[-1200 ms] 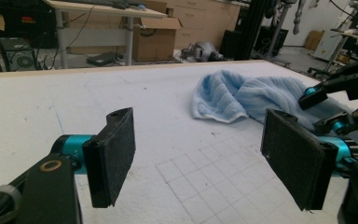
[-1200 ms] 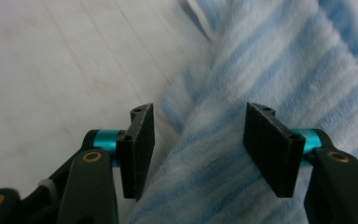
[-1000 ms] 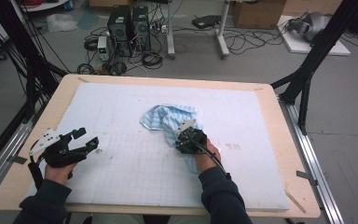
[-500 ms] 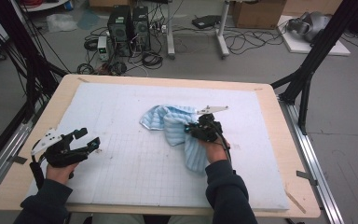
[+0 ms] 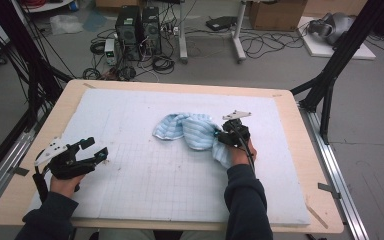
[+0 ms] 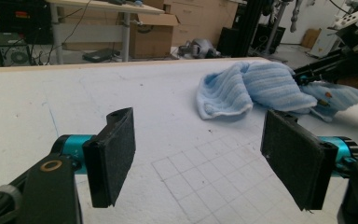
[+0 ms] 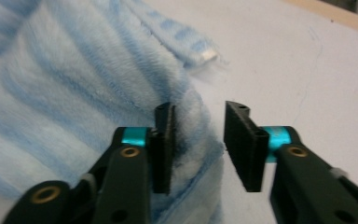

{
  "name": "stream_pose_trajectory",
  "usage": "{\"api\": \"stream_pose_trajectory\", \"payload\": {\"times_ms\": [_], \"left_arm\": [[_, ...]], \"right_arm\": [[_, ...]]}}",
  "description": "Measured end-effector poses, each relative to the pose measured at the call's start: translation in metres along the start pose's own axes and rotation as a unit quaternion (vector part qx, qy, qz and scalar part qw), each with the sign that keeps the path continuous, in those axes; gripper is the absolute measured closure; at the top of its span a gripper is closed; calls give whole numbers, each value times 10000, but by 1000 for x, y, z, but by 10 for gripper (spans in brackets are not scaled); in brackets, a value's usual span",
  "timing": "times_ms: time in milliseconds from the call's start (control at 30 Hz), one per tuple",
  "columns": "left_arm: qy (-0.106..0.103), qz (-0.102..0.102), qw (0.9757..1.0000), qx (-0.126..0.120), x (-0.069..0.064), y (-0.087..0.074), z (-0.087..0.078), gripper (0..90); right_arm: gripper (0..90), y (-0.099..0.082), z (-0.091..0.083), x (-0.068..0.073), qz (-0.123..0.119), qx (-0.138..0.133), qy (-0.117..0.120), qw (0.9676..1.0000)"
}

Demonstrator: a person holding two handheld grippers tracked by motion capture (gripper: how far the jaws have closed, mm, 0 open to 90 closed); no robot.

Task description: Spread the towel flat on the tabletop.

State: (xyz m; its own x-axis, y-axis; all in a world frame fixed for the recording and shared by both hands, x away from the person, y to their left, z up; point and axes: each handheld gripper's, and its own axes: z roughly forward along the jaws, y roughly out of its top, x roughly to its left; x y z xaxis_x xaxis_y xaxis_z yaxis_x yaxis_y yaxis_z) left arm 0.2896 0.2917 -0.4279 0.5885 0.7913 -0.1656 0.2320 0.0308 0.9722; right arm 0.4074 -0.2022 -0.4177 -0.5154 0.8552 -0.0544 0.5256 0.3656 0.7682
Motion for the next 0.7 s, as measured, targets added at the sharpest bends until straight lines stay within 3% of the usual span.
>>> {"api": "stream_pose_trajectory", "payload": {"times_ms": [200,267,367,433,500,600,700], "left_arm": [[23,-13,10000,-22,0,0,-2,265],[13,-23,10000,-20,1,0,-2,265],[35,-24,10000,-26,2,0,-2,265],[35,-49,10000,-43,2,0,-2,265],[25,-26,10000,-41,2,1,-2,265],[22,-23,10000,-33,2,1,-2,265],[36,-32,10000,-51,3,1,-3,265]], "right_arm": [[537,7,-34,15,-306,-548,384,9973],[546,9,-44,27,-550,-663,596,9945],[592,9,-55,49,-765,-759,1100,9881],[626,6,-55,63,-867,-616,1371,9848],[654,2,-49,75,-1025,-306,1422,9840],[664,-3,-35,85,-1154,307,1183,9858],[678,-4,-27,85,-1145,542,982,9871]]}}
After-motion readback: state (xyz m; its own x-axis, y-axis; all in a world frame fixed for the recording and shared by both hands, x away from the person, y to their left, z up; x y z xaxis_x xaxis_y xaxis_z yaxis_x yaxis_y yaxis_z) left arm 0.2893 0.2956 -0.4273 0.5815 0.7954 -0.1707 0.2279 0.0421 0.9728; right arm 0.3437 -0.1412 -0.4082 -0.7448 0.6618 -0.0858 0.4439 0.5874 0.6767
